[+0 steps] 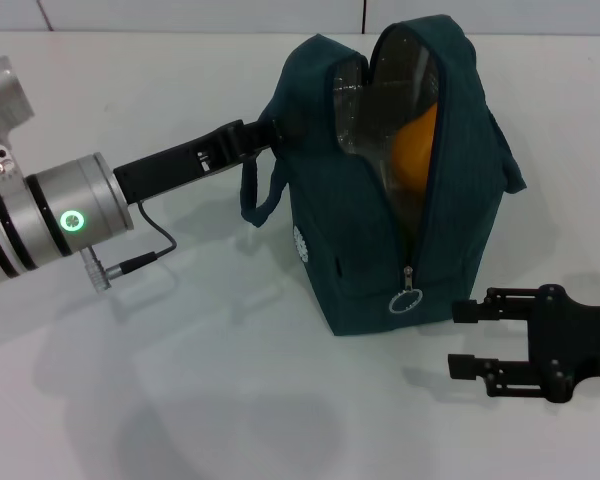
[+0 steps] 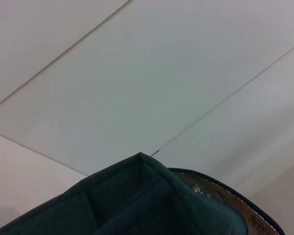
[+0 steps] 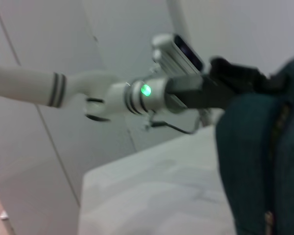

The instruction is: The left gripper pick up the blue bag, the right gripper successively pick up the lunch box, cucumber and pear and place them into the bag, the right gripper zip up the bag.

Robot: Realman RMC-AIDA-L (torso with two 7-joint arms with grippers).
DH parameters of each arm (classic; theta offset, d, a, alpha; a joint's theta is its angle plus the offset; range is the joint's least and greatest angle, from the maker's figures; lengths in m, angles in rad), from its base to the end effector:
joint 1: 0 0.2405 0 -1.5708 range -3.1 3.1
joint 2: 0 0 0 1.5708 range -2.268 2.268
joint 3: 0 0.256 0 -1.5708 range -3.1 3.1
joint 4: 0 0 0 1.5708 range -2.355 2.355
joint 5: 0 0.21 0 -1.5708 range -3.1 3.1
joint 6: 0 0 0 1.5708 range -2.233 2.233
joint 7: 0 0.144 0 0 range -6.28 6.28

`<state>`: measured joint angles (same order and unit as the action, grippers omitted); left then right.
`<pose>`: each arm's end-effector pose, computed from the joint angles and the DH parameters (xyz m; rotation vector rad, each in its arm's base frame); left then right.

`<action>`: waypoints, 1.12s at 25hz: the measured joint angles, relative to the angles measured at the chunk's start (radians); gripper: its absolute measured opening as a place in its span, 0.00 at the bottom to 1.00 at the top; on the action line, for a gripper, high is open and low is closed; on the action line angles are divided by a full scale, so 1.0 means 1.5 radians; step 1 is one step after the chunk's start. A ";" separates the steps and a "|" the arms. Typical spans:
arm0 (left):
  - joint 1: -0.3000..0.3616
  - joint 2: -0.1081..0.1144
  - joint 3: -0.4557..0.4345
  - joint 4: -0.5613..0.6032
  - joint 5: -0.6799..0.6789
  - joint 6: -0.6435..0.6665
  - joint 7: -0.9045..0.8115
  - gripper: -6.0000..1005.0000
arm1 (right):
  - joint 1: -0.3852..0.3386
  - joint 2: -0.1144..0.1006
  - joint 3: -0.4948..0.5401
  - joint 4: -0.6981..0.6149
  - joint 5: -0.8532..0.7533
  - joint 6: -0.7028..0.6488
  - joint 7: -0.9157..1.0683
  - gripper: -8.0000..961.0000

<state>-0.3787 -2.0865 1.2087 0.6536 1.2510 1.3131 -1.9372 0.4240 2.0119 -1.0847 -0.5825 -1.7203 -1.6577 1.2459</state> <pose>-0.2359 0.3302 -0.0198 -2.2764 -1.4953 -1.2745 0.2640 0.2800 -0.0193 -2.9573 0.4756 0.8066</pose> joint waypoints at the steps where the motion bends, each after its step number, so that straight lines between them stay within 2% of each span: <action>1: 0.000 0.000 0.000 -0.001 0.000 0.000 0.001 0.05 | 0.001 0.001 -0.004 0.006 0.002 0.012 0.000 0.67; 15: -0.002 -0.001 0.000 -0.006 0.001 0.000 0.001 0.05 | 0.011 0.007 -0.013 0.037 0.024 0.074 -0.005 0.66; 28: -0.002 -0.001 0.000 -0.006 -0.001 0.000 0.002 0.05 | 0.046 0.011 -0.067 0.082 0.079 0.116 -0.035 0.66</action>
<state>-0.3814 -2.0877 1.2090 0.6441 1.2499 1.3130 -1.9343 0.4930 2.0279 -1.1846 -0.4593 -1.6022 -1.4830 1.1932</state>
